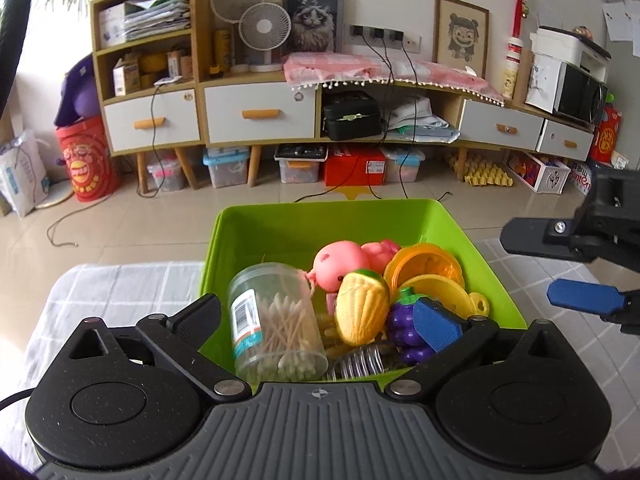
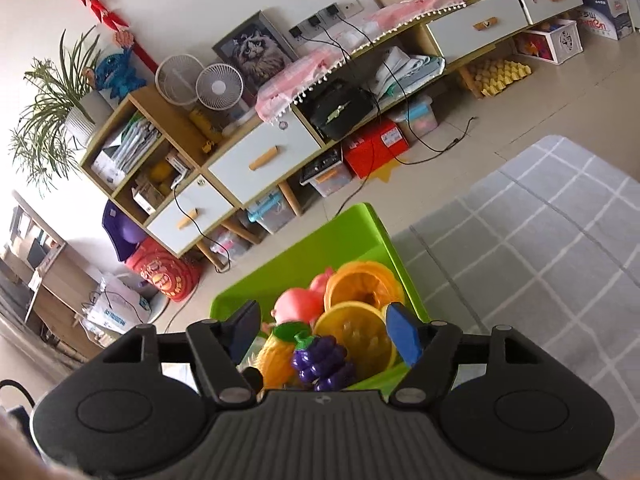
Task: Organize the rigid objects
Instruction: 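Withdraw both tools from the bin toward the starfish and orange figure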
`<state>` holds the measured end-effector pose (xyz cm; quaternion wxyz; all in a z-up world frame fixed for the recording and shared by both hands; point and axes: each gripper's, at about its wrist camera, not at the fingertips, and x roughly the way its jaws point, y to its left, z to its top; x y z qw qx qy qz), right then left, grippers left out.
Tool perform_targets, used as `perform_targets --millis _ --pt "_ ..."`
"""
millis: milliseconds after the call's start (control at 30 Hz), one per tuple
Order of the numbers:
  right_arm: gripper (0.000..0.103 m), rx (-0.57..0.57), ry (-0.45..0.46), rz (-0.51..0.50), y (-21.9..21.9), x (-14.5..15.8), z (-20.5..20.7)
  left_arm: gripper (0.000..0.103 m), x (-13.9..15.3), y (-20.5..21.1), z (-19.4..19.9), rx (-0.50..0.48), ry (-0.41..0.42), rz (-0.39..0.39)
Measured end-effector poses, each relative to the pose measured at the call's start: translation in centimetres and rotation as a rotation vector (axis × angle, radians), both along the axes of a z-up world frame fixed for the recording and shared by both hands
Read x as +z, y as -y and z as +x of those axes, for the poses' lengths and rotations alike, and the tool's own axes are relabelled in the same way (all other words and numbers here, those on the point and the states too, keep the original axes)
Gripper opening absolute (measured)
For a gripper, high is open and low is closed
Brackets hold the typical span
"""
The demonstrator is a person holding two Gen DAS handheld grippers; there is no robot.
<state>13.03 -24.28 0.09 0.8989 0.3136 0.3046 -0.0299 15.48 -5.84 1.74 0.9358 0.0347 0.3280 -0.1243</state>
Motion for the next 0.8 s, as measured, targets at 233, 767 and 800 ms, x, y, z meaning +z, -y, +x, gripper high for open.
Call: perform_targets --millis 233,767,800 --pt "0.055 0.011 -0.031 -0.035 -0.2 1.0 -1.6 0.101 0.5 -1.1 -1.5 0.022 -0.016 -0.009" --pt "0.056 0.080 -0.110 -0.116 -1.9 -0.1 -5.0 0.101 -0.9 -2.9 -5.9 0.065 -0.083 0.066" --pt "0.056 0.084 -0.114 -0.124 -2.0 -0.3 -5.3 0.101 -1.0 -3.1 -6.2 0.072 -0.085 0.071"
